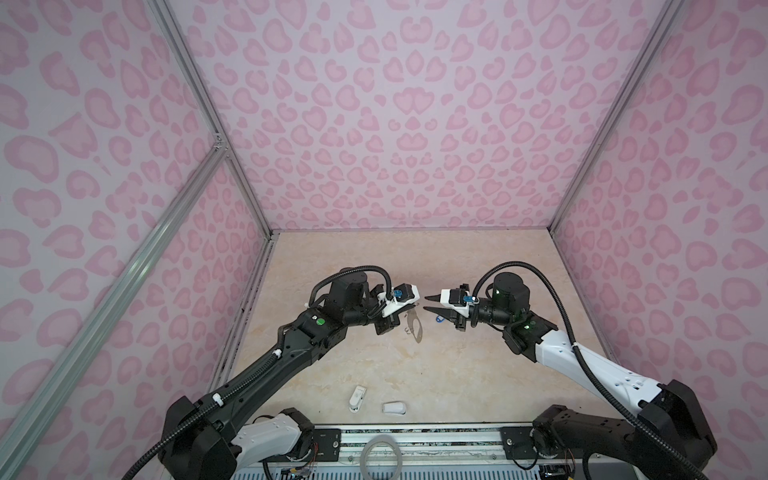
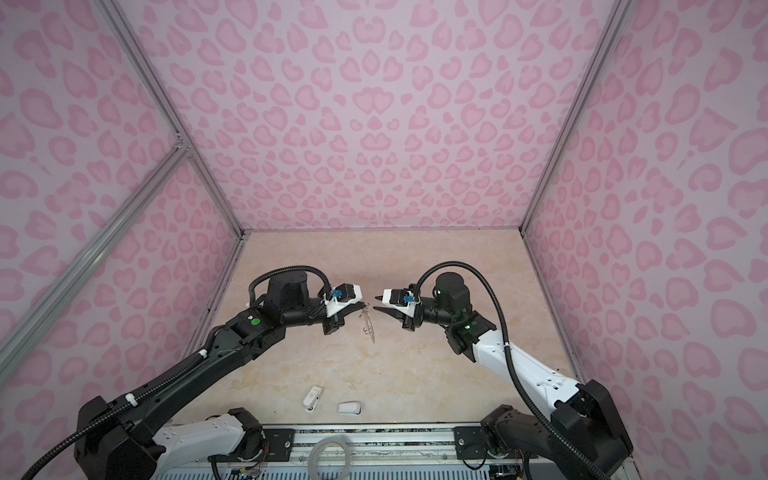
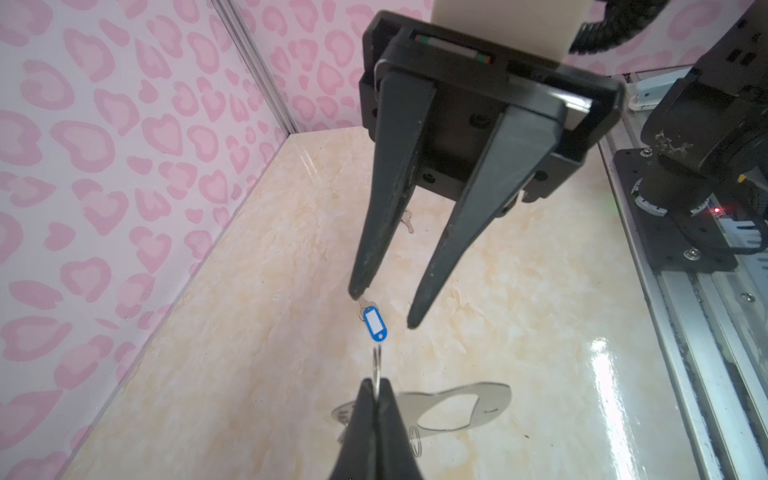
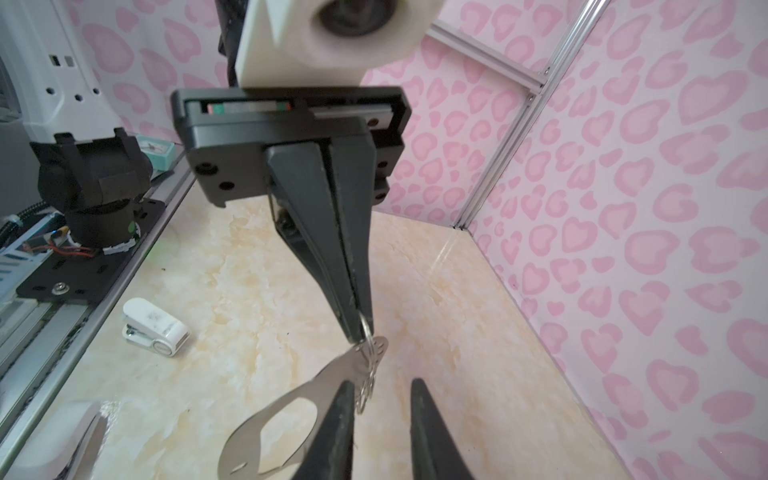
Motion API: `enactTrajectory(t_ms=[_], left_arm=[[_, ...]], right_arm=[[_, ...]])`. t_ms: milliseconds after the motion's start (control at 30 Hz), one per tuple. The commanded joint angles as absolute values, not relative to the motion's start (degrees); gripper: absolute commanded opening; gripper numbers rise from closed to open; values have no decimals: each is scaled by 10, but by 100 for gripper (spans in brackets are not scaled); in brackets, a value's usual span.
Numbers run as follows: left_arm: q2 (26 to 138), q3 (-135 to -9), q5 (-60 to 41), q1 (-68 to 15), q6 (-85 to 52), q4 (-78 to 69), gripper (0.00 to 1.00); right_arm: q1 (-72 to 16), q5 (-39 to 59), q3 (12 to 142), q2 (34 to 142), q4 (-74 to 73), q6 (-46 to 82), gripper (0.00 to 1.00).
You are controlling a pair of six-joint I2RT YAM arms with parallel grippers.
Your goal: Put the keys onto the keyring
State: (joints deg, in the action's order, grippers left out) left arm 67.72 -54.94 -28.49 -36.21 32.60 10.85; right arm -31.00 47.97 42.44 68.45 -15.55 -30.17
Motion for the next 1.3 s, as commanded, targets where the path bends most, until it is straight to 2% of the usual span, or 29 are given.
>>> enactTrajectory(t_ms=[0, 400, 900, 1167, 1200, 1233, 1267], left_arm=[[691, -578, -267, -366, 365, 167, 3], [723, -629, -253, -385, 407, 231, 3], [723, -635, -252, -388, 423, 253, 3], [719, -628, -260, -390, 427, 254, 3], [717, -624, -256, -390, 421, 246, 5], [711, -615, -248, -390, 410, 232, 18], [704, -602, -241, -389, 401, 211, 27]], right_arm=[[-317, 460, 419, 680, -101, -331, 24], [-341, 442, 412, 706, -165, -306, 21], [-351, 449, 408, 720, -210, -281, 17], [-361, 449, 412, 732, -212, -275, 0], [-360, 449, 412, 732, -214, -275, 0], [-361, 447, 408, 730, -216, -274, 0], [-360, 446, 405, 728, -220, -270, 0]])
